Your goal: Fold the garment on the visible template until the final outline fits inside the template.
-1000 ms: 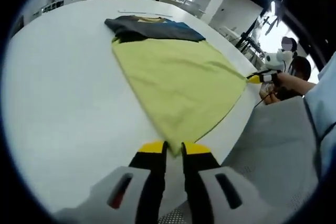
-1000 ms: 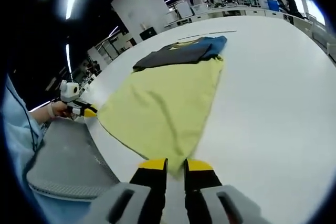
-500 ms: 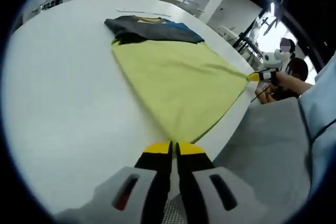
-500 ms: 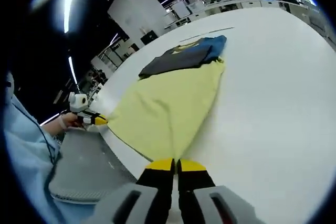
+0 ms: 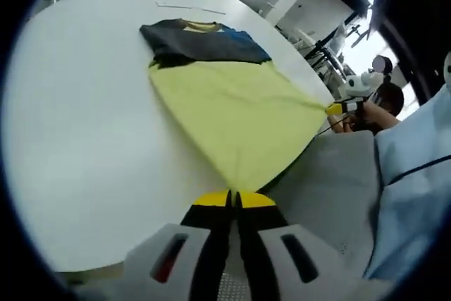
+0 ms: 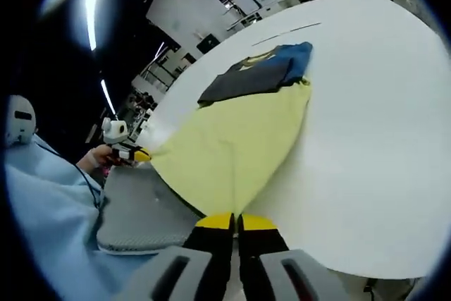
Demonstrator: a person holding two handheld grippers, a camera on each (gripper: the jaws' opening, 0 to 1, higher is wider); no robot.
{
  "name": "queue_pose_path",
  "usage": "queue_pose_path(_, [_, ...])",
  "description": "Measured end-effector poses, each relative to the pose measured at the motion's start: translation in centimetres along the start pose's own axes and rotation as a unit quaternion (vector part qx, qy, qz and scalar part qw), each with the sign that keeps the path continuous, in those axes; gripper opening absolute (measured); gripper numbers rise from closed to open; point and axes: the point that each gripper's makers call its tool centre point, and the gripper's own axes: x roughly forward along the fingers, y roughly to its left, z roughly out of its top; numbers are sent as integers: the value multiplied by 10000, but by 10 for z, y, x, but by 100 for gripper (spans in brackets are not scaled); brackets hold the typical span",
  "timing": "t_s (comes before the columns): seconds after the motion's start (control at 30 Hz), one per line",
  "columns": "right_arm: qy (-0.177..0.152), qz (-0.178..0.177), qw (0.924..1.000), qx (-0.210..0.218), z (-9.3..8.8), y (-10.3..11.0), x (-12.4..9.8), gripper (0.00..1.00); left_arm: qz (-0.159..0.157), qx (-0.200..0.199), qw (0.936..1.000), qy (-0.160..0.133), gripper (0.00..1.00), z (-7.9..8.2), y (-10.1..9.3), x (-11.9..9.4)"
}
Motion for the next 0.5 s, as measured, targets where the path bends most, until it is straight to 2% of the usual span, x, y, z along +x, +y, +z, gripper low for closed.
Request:
queue_pose_path(0.07, [31,32,10000,19,-1,-3,-3,0,-34,-7,10000,56,0,-6,-5,-2])
queue_pose_path(0.27, [50,53,9999,150,-8,7,-5,0,-93,-166,9998,56,0,-15,-11,-1])
queue_pose_path(0.4, [-102,170,9995,250,3,13,-6,0,-158,-163,9997,-77,0,-5,-11,-3])
queue_pose_path(0.5, [-389,372,9978,389,24,21,-12,0,-331,-179,9989,-282,0,10,-13,-10])
